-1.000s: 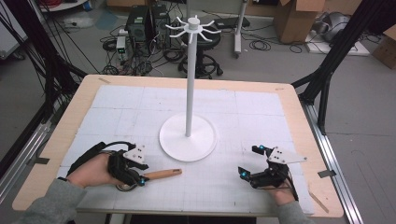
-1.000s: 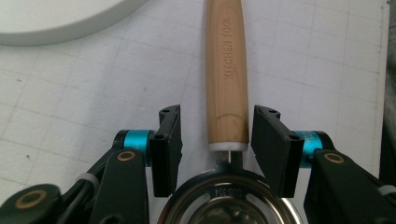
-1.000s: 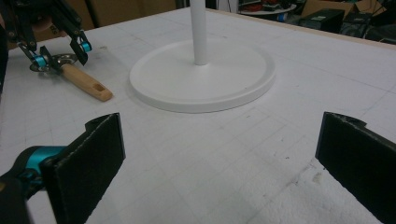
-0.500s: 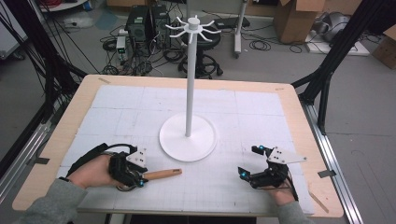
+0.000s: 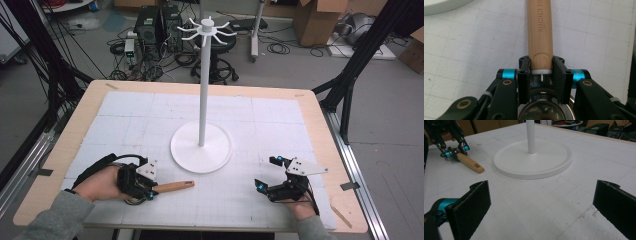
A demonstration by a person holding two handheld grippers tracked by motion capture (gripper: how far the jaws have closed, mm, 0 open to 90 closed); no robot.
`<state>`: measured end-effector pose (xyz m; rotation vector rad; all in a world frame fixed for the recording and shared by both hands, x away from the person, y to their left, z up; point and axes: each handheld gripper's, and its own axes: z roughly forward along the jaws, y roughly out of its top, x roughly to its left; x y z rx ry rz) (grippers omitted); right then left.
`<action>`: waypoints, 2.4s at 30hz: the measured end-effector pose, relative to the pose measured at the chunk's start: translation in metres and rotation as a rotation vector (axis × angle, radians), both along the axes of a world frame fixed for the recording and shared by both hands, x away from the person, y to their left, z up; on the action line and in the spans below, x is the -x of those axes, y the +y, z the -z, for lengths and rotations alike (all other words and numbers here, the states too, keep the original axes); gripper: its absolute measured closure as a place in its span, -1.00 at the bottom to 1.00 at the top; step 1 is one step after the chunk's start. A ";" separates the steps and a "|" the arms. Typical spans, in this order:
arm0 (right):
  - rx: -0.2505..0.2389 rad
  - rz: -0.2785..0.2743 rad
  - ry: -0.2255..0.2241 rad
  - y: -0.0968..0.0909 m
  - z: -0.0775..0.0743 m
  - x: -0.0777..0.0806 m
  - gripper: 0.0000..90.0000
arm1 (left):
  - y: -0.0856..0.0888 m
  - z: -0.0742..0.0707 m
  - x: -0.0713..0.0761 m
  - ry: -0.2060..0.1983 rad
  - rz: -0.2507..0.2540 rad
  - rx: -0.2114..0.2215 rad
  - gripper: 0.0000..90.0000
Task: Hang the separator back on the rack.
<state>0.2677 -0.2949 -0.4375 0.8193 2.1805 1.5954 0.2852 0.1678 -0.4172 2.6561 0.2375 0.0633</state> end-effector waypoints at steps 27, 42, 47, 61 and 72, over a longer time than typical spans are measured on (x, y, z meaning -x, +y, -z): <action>-0.007 0.003 -0.016 0.000 -0.001 0.000 -0.99 | 0.011 -0.010 -0.002 -0.010 -0.025 0.051 0.55; -0.009 -0.006 -0.010 0.001 -0.001 0.001 -0.99 | 0.025 -0.029 -0.002 -0.030 -0.092 0.174 0.55; -0.008 -0.010 -0.014 0.002 -0.001 0.001 -0.99 | 0.028 -0.037 0.000 -0.042 -0.111 0.239 0.55; -0.014 -0.007 -0.016 0.001 -0.002 0.001 -0.99 | 0.038 -0.049 0.002 -0.114 -0.233 0.417 0.55; -0.015 -0.005 -0.013 0.001 -0.002 0.001 -0.99 | 0.040 -0.048 0.008 -0.184 -0.317 0.521 0.54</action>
